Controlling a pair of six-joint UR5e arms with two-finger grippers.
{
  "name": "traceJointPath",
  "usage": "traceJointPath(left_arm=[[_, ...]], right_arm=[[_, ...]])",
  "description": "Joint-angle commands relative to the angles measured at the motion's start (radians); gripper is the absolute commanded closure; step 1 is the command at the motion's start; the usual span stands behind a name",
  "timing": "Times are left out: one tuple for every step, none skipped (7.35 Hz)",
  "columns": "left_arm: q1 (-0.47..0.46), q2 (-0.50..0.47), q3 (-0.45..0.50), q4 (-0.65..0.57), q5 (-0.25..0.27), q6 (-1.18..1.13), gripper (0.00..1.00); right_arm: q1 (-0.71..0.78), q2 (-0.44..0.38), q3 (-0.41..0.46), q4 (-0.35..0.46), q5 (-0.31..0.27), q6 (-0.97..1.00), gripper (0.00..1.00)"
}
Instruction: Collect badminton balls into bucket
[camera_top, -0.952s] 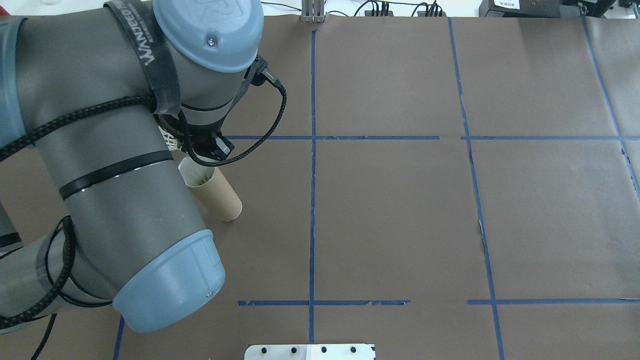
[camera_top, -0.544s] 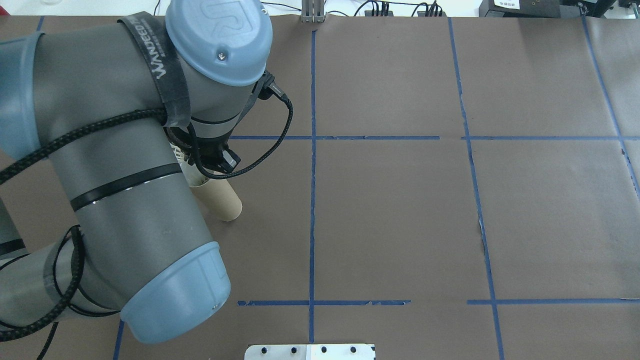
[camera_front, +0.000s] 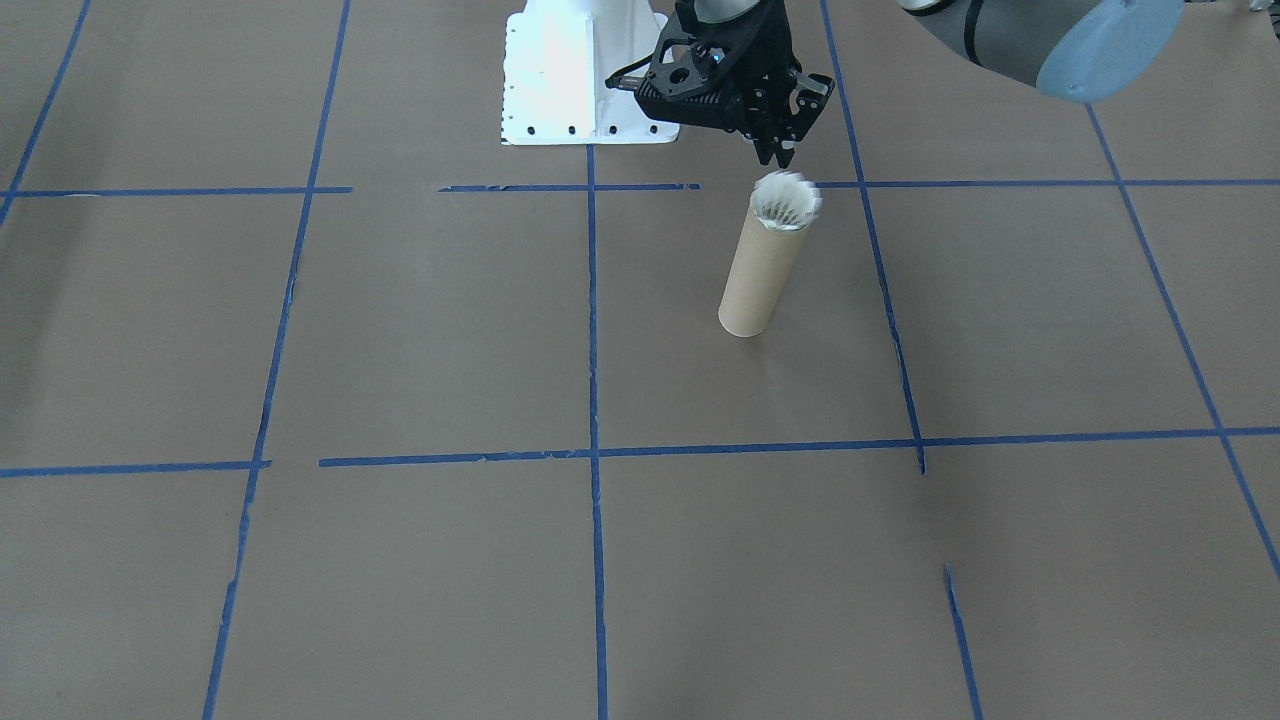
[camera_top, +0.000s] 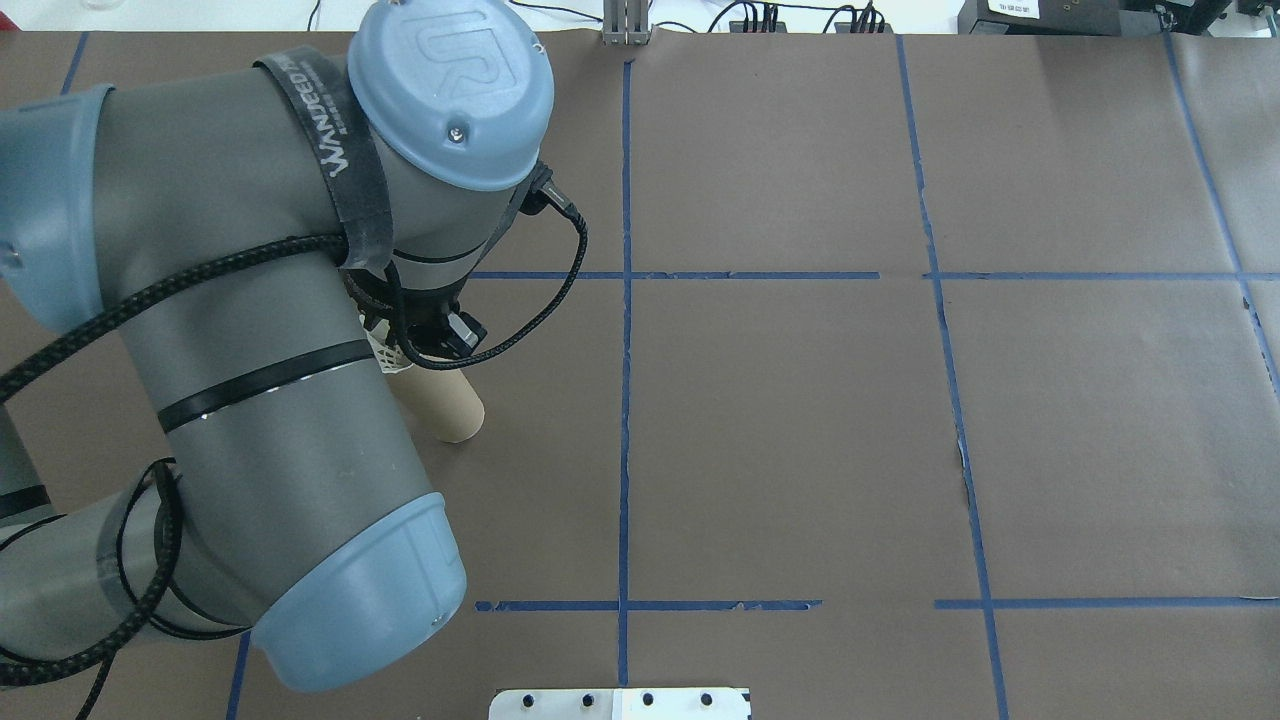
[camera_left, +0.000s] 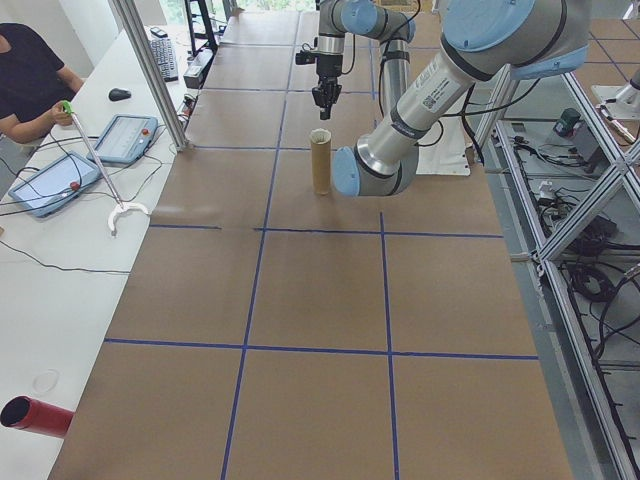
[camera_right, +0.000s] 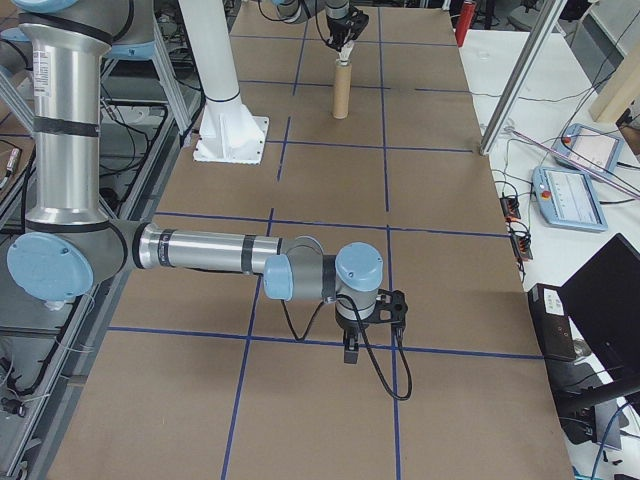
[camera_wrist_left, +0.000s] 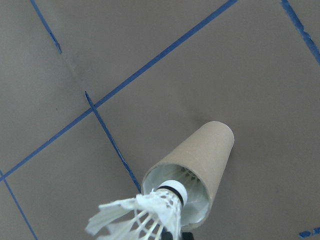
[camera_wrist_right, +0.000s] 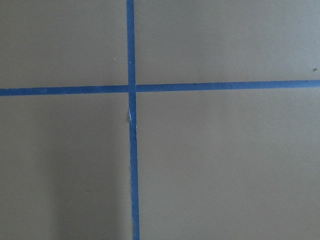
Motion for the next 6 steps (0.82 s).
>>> traceJointPath(left_arm=[[0.0,0.003,-0.004,-0.001,0.002,0.0,0.0],[0.0,0.003,-0.01,-0.001,0.002,0.0,0.0],[-0.008,0.0,-0.013,-0.001,0.002,0.0,0.0],[-0.044,0.005,-0.037,-0.007,-0.001,0.0,0.0],[-0.104,0.008,-0.056,-0.038,-0.003,0.0,0.0],[-0.148,0.016,-0.056,-0.065,-0.003,0.002,0.0]], right_arm=[[0.0,0.0,0.0,0.0,0.0,0.0,0.0],[0.0,0.0,0.0,0.0,0.0,0.0,0.0],[0.0,0.0,0.0,0.0,0.0,0.0,0.0],[0.0,0.0,0.0,0.0,0.0,0.0,0.0],[0.0,0.0,0.0,0.0,0.0,0.0,0.0],[0.0,0.0,0.0,0.0,0.0,0.0,0.0]])
